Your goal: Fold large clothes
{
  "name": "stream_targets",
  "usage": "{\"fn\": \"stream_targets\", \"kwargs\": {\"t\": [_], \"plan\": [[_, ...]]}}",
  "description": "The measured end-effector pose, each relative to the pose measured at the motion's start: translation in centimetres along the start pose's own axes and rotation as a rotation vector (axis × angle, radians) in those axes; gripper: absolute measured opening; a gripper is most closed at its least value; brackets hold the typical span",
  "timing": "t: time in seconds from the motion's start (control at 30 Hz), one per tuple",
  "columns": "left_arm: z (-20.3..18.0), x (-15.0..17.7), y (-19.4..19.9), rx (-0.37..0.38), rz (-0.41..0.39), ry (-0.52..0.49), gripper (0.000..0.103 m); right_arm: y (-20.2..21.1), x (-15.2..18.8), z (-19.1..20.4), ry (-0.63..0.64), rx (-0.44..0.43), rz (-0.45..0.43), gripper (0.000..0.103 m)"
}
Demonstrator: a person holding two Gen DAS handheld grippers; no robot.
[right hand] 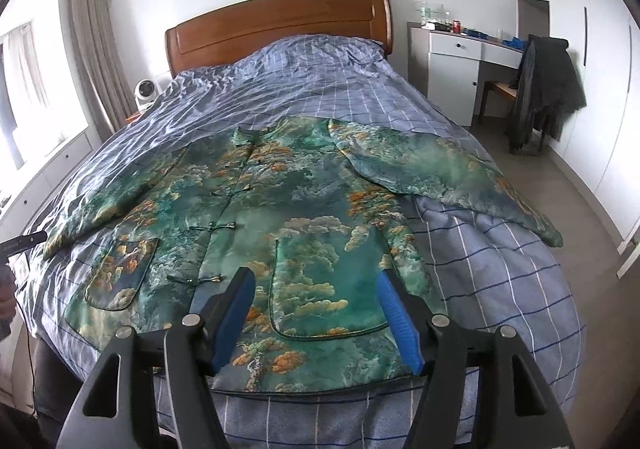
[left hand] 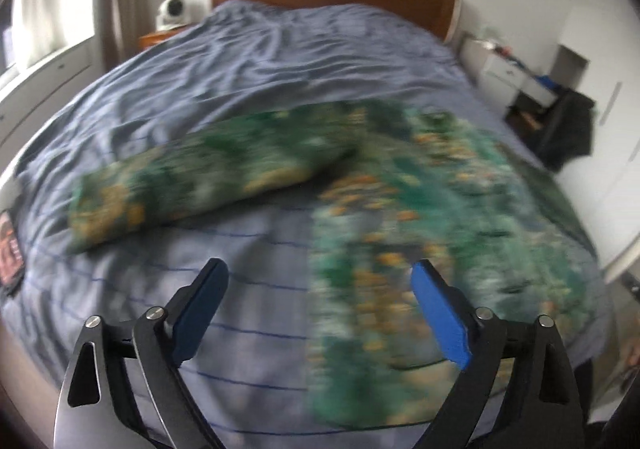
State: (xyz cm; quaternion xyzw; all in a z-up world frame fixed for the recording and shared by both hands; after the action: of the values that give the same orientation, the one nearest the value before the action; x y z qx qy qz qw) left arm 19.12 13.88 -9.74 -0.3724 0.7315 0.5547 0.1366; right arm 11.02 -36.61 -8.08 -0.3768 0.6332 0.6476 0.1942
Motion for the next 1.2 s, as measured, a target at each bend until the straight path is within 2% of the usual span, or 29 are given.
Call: {"fn": "stream_targets", "kwargs": {"t": [0.07, 0.27, 0.47, 0.6, 1.2], "plan": [[-2.3, 0.5, 0.3, 0.036, -0.005, -0.019, 0.096, -0.1, 0.3, -0.6, -0.019, 0.013, 0.005, 0.074], [-7.9, 3.1, 0.8, 0.079, 0.005, -0.098, 0.097, -0.1, 0.9, -2.1, -0.057, 0.041, 0.006, 0.074], [-10.4, 4.7, 1.4, 0.095, 0.001, -0.139, 0.098, -0.2, 1.3, -2.6, -0.070, 0.045, 0.007, 0.074], [-10.6, 5.4, 1.0, 0.070, 0.010, -0.152, 0.098, -0.4, 1.4, -2.7, -0.073, 0.041, 0.007, 0.074], [-9.1, 5.7, 0.5, 0.033, 0.018, -0.096, 0.098, -0.2, 1.8, -3.8, -0.091, 0.065, 0.004, 0.074]]}}
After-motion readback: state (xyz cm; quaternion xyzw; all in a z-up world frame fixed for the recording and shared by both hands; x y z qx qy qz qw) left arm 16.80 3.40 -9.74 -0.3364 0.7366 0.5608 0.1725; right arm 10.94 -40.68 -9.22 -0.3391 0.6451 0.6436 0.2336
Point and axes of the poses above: each gripper's, at about its wrist camera, not at the fingertips, and y roughly against the way its jaws point, z to its left, x to its underside, the point moved 6 cm from there along -y, roughly the way its jaws point, and after that the axes turned 14 degrees about y, right-handed, at the moved point
